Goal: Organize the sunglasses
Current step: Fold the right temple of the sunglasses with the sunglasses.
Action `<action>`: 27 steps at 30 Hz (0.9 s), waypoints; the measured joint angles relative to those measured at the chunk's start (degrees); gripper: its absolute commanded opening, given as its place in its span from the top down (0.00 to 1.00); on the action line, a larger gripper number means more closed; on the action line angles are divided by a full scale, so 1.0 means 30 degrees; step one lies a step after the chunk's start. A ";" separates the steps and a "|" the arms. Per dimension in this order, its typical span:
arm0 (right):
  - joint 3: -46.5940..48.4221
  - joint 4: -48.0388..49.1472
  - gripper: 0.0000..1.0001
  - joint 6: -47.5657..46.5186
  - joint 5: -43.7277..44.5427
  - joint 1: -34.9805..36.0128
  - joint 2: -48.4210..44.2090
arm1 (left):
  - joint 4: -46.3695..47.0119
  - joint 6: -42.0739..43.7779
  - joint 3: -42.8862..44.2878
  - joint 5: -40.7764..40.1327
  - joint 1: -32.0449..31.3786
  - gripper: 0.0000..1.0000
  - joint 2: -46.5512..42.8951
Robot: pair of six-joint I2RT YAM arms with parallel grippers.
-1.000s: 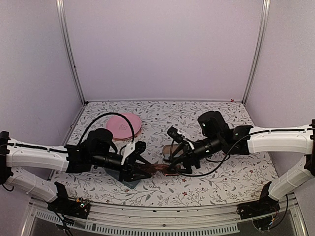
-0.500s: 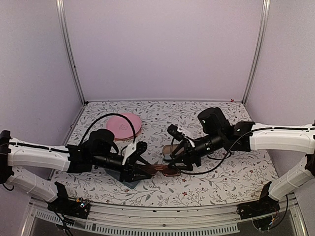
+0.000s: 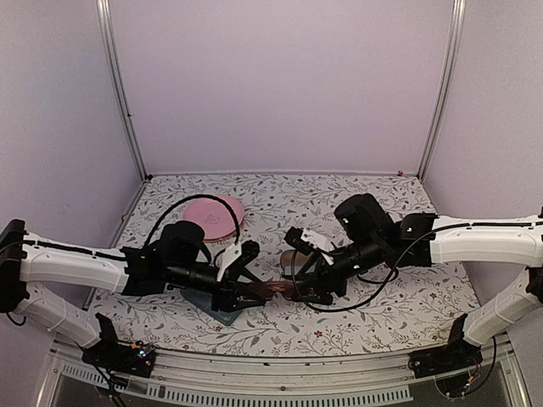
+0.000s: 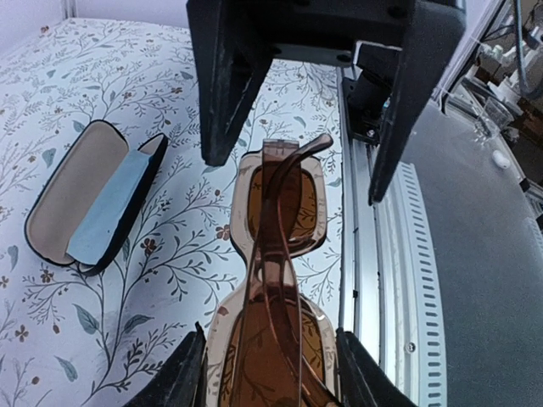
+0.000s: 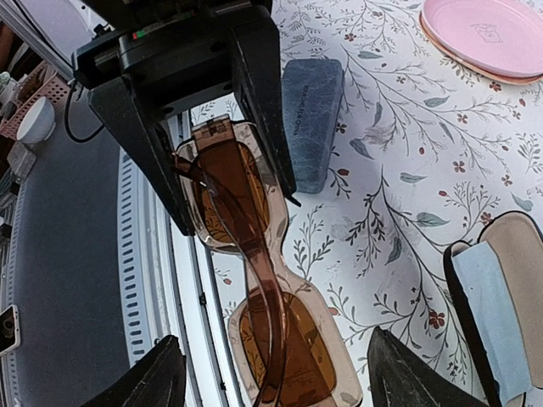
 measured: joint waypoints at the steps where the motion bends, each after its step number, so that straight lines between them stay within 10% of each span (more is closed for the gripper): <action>1: 0.0000 -0.0087 0.21 -0.0015 0.0255 0.0044 0.0000 | 0.0000 -0.0175 0.0022 0.0000 0.0073 1.00 0.0124; 27: 0.0000 -0.0714 0.13 -0.0379 0.2091 0.0138 0.0415 | 0.0095 -0.1078 0.0117 0.1013 0.0663 1.00 0.0430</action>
